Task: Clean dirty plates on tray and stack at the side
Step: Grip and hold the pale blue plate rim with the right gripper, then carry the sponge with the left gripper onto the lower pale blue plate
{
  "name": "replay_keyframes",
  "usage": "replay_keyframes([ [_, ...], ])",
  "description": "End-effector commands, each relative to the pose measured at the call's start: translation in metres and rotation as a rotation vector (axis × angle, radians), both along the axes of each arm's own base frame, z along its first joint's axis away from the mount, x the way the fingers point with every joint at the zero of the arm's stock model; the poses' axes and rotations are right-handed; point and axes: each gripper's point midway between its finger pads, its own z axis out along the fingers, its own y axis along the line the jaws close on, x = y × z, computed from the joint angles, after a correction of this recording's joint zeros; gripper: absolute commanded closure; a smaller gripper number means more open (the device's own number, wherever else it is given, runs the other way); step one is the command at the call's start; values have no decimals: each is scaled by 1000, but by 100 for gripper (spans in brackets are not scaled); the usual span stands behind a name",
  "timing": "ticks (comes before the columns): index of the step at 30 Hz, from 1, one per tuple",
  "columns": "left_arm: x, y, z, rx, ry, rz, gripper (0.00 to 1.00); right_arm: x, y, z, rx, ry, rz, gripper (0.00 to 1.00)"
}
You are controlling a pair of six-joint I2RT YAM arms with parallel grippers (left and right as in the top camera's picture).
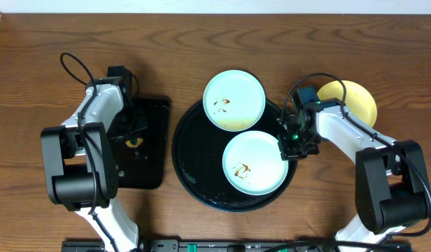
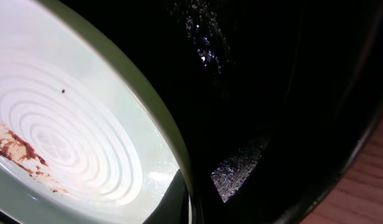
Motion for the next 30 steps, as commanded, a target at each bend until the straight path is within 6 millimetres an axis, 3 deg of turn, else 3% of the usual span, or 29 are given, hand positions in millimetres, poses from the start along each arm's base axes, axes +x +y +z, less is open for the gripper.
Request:
replay_keyframes([
  [1,-4,-2,-5,-17,16,-9,93,-3,-1,-8,-13,13,-18,99],
  [10,6,-18,-3,-79,-25,-53,93,0,0,-9,-9,2,-18,99],
  [14,10,-29,6,-77,-55,-88,93,0,1,-9,-8,-2,-15,99],
  [20,16,-48,41,-73,-147,-143,93,2,1,-9,-8,-5,-24,99],
  [25,7,-63,77,-83,-204,-163,93,2,1,-9,-9,-3,-29,99],
  [30,-8,-107,106,-253,-244,-233,93,2,1,-9,-9,-4,-29,99],
])
